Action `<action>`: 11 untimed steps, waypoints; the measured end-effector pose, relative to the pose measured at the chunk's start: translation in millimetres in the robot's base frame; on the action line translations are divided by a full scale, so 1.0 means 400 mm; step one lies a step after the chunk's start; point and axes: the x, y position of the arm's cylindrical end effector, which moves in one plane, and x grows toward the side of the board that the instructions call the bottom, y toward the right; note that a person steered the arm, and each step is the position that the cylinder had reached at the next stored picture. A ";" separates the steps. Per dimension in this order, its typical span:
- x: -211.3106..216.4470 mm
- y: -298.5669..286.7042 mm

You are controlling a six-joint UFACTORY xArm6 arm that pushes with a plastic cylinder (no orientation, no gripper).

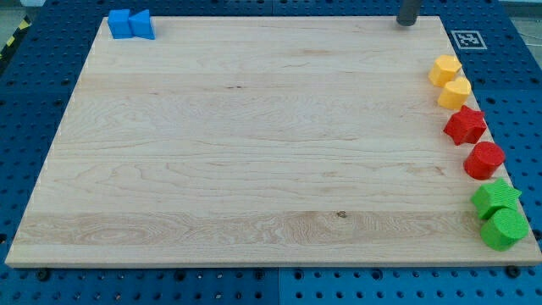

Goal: Point your arm above yellow hexagon

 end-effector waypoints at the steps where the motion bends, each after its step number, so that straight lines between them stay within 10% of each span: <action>1: 0.000 0.013; 11: 0.000 0.068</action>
